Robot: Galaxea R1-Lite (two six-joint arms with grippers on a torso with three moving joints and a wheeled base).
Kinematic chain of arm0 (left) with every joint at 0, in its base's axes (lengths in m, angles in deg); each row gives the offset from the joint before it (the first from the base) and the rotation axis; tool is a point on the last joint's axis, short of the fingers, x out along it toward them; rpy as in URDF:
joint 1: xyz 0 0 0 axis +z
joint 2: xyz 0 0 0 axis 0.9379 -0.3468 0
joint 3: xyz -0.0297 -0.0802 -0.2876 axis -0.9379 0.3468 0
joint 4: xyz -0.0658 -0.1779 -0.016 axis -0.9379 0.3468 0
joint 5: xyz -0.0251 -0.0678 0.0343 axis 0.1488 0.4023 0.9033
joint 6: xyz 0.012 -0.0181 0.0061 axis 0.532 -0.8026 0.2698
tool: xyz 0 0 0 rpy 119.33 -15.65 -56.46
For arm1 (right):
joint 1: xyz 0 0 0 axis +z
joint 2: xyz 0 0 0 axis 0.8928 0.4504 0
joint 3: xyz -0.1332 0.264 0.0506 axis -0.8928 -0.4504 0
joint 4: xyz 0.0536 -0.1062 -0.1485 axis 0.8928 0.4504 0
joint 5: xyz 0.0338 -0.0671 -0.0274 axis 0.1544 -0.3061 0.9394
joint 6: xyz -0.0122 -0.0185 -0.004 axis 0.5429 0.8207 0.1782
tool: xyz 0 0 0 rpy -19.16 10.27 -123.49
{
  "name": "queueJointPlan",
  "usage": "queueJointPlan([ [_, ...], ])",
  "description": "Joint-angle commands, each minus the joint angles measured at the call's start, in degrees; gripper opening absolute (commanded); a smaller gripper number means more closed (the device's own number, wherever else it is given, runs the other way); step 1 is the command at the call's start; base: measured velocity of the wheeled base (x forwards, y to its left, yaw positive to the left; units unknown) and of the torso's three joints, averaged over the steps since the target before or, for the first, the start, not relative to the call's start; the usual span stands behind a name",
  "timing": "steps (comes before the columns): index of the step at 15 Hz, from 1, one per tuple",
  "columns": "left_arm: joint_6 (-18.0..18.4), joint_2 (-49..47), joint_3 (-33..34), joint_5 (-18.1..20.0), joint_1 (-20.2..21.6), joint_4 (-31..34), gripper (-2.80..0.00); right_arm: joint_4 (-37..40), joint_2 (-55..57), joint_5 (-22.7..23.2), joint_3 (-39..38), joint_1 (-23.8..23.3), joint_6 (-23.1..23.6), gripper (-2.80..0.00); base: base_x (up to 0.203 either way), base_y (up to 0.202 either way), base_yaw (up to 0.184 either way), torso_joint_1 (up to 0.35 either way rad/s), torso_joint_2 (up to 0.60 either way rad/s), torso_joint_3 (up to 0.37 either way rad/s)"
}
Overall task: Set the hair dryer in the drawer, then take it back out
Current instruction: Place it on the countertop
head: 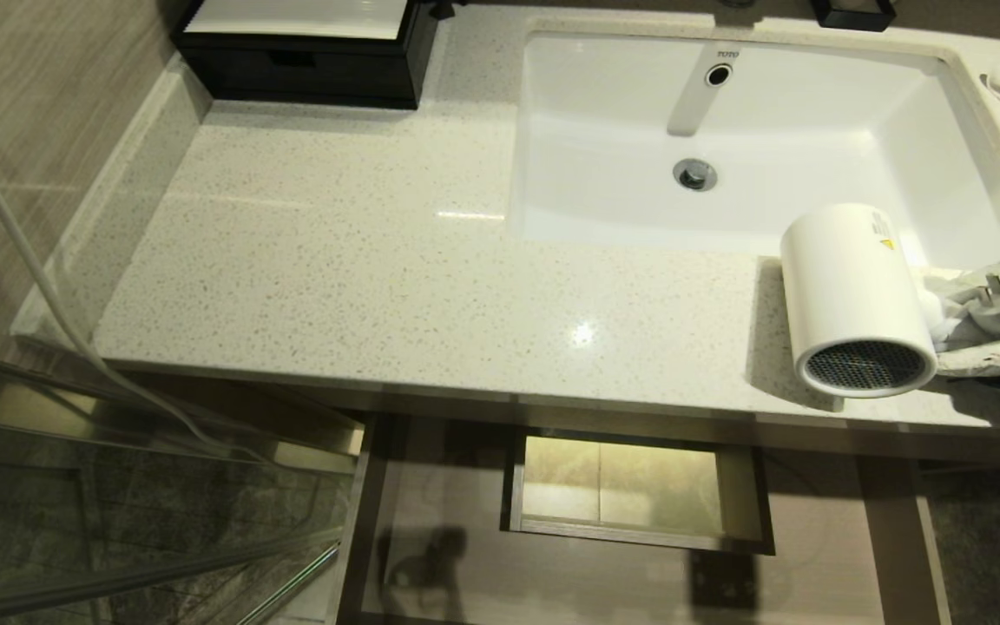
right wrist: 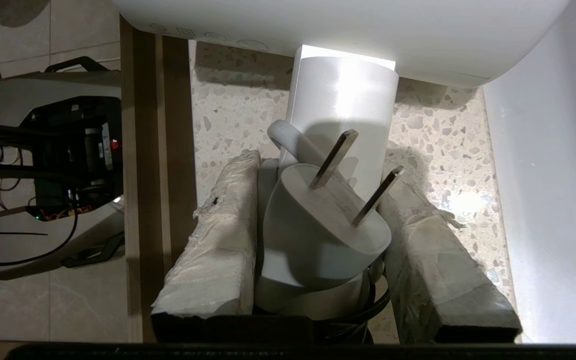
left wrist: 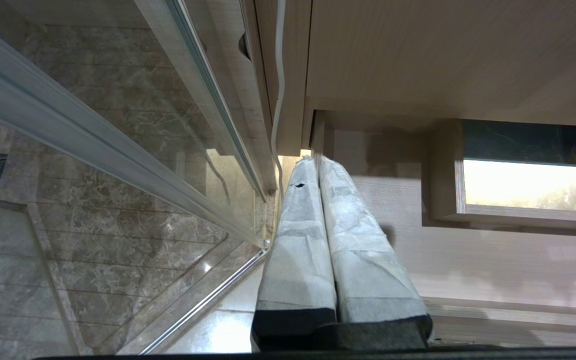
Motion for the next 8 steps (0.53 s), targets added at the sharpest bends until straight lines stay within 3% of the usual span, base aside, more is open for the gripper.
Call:
queueJointPlan([
  [1, 0.0, 0.0, 0.1, 0.0, 0.0, 0.0, -2.8, -1.2, 0.0, 0.3, -0.3, 0.0, 0.3, -2.8, 0.0, 0.0, 0.0, 0.0, 0.0, 0.0],
  [8, 0.0, 0.0, 0.0, 0.0, 0.1, 0.0, -2.8, -0.8, -3.5, 0.3, -3.4, -0.1, -0.1, -2.8, 0.0, 0.0, 0.0, 0.0, 0.0, 0.0],
])
